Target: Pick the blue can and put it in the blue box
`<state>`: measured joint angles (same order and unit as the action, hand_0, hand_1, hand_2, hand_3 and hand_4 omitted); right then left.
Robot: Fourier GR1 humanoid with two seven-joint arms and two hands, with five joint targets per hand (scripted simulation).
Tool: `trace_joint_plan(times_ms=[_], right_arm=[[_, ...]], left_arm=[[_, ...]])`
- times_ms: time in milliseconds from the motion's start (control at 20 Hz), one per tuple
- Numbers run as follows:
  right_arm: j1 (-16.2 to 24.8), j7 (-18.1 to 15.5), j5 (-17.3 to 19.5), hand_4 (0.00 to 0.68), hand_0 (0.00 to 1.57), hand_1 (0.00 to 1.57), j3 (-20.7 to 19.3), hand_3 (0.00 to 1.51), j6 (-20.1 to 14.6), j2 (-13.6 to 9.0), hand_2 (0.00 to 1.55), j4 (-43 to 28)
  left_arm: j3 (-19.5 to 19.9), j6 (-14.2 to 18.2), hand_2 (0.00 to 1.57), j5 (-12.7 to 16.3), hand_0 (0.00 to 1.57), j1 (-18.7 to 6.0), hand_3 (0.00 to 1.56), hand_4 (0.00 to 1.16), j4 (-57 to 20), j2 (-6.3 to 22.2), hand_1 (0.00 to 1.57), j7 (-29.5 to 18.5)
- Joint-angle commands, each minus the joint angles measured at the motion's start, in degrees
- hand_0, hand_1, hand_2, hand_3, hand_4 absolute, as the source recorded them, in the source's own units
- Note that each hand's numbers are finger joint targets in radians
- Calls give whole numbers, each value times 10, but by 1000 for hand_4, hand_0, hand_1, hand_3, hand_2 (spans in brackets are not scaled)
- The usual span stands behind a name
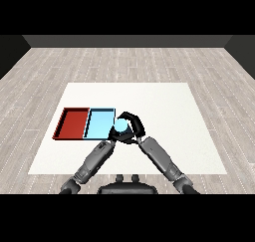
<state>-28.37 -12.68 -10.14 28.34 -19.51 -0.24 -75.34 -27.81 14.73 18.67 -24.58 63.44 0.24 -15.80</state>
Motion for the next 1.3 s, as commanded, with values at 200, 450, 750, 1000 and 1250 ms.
trace_joint_plan(times_ms=[200,450,750,1000,1250], right_arm=[[0,-39,-39,571,1490,1490,17,1408,-1,2,1460,25],[-17,7,-27,559,1476,1476,8,1399,3,2,1457,-5],[15,14,-21,587,1483,1483,25,1408,-4,2,1461,-46],[21,-32,-37,584,1470,1470,25,1403,6,2,1453,-9],[-9,-1,-80,520,1438,1438,3,1393,8,2,1434,-6]], left_arm=[[-57,109,0,-28,0,-31,0,0,7,-2,0,79],[-16,87,0,-84,0,-79,0,0,-15,11,0,104],[-8,115,789,-61,776,-38,205,641,15,1,776,72],[-22,131,745,-48,701,-34,340,651,-3,-2,701,56],[7,115,1563,16,1571,-38,1433,643,-20,-2,1571,-27]])
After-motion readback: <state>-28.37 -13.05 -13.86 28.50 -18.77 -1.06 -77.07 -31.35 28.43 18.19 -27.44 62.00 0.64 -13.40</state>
